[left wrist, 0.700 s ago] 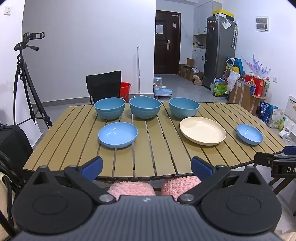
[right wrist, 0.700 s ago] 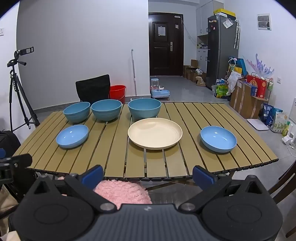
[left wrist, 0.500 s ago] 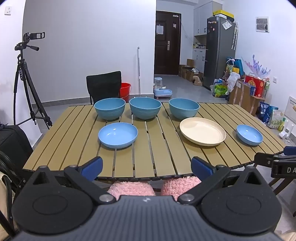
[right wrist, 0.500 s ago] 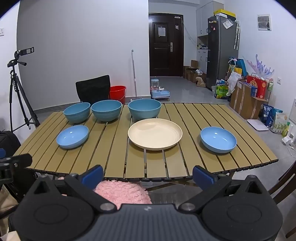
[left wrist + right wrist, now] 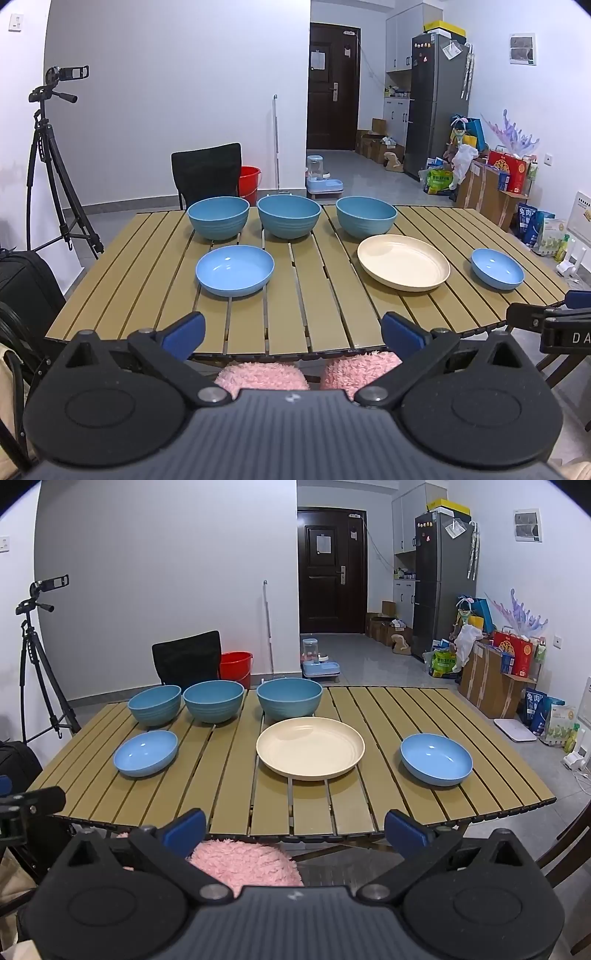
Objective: Organize plates and bowls
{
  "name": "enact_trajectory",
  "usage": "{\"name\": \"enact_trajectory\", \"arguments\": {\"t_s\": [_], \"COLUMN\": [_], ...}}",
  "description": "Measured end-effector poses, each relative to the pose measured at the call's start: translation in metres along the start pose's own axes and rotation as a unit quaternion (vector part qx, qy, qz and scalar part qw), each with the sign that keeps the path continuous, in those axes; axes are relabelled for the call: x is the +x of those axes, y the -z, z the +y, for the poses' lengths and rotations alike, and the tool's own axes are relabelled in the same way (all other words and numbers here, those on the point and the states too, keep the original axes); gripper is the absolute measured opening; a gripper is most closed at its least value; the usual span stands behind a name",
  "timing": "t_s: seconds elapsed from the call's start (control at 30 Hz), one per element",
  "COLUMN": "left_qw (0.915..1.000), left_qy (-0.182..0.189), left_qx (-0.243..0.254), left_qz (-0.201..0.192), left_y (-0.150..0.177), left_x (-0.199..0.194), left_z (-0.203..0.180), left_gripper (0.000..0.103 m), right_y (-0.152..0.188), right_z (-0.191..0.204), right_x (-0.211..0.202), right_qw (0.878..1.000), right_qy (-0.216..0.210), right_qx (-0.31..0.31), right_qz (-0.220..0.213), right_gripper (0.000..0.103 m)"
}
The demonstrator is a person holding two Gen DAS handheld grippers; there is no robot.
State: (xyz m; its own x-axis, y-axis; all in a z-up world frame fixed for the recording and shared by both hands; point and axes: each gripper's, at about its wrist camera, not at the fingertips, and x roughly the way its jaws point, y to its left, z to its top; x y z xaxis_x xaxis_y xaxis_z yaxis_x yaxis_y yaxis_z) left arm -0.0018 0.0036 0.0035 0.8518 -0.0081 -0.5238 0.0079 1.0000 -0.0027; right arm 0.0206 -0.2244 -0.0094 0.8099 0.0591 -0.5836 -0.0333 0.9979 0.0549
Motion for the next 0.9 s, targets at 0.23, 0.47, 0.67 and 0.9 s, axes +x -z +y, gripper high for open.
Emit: {"name": "enact_trajectory", "arguments": {"t_s": [0.23,0.47,0.67,0.9], "left_qw": [1.0000,1.0000,1.0000,1.0000], "left_qy": [0.001,0.001,0.002,0.002], "left_qx": [0.001,0.004,0.003,0.003], "left_qz": [-0.002,-0.005,-0.006,-0.008], "left_y": [-0.0029,-0.0014,-0.0019,-0.0021], "left_x": [-0.0027,-0.0009,-0.0026,-0.0027], "left_z": [0.0024,-0.0028,-0.0014,-0.0010], "left_gripper": [0.103,0.103,0.103,0.103], "right_y": [0.0000,0.0001,0.0007,-0.0020], "right_z": [-0.0001,0.0000,-0.0007,0.0028], "right_x": [-0.0008,-0.0013,-0.0014,-0.0029], "right_qw": [1.000,1.000,1.000,1.000], "right_qy": [0.000,0.000,0.000,0.000], "right_qx": [0.000,0.000,0.000,-0.001], "right_qz": [-0.001,-0.002,-0.002,-0.003], "right_gripper": [0.103,0.103,0.103,0.103]}}
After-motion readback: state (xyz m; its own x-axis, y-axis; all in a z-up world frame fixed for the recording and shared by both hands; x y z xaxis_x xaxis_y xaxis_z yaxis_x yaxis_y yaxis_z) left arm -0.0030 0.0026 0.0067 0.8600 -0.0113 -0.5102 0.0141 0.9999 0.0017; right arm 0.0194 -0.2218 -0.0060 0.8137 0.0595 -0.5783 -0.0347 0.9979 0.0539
